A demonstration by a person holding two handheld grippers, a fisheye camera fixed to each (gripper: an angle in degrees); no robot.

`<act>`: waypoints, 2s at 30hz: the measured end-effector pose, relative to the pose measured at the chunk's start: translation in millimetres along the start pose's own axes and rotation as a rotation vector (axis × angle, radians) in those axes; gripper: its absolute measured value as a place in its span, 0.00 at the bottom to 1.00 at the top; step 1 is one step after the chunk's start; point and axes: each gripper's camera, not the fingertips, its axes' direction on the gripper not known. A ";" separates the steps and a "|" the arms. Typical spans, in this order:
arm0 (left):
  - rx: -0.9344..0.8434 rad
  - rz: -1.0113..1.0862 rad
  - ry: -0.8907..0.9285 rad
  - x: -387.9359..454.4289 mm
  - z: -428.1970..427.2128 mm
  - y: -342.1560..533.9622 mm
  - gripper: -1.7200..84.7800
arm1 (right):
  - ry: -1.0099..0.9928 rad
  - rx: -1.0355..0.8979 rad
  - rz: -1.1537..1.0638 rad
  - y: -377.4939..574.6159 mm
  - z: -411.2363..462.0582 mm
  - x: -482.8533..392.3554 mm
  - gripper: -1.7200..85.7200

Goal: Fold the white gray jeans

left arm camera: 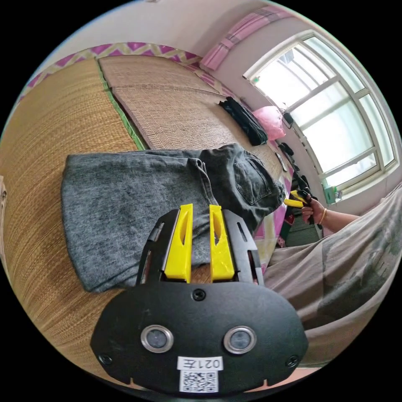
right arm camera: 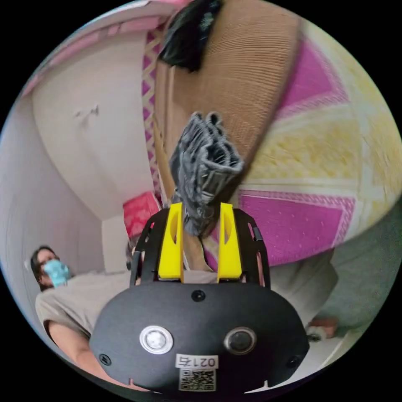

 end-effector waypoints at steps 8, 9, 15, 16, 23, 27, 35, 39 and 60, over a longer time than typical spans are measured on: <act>-0.077 -0.093 -0.065 -11.2 72.4 7.6 0.04 | -0.114 0.259 0.123 -24.9 32.9 13.4 0.13; -0.084 -0.147 -0.046 -19.2 74.2 5.6 0.03 | -0.085 0.248 0.085 -36.8 38.0 -0.5 0.12; 0.061 -0.325 0.003 -45.1 70.5 -25.0 0.01 | 0.002 0.124 -0.175 -126.5 57.6 -100.7 0.09; 0.105 -0.339 0.008 -47.7 66.3 -28.9 0.01 | -0.010 0.108 -0.267 -139.6 63.1 -134.2 0.09; 0.171 -0.338 0.064 -61.4 56.9 -50.1 0.01 | 0.133 0.101 -0.419 -168.4 71.5 -206.9 0.10; 0.066 -0.270 0.073 -50.1 64.3 -22.7 0.01 | 0.272 0.087 -0.058 -187.4 46.0 -126.9 0.08; 0.066 -0.222 0.081 -47.9 24.1 48.3 0.01 | 0.275 -0.149 -0.518 -136.2 113.1 -229.7 0.07; 0.078 -0.197 0.070 -52.7 -2.3 81.1 0.01 | 0.320 -0.426 -0.839 -81.4 233.5 -308.5 0.12; 0.232 -0.319 0.096 -175.2 -183.5 320.2 0.01 | 0.706 -0.543 -0.600 -26.9 362.5 -438.4 0.04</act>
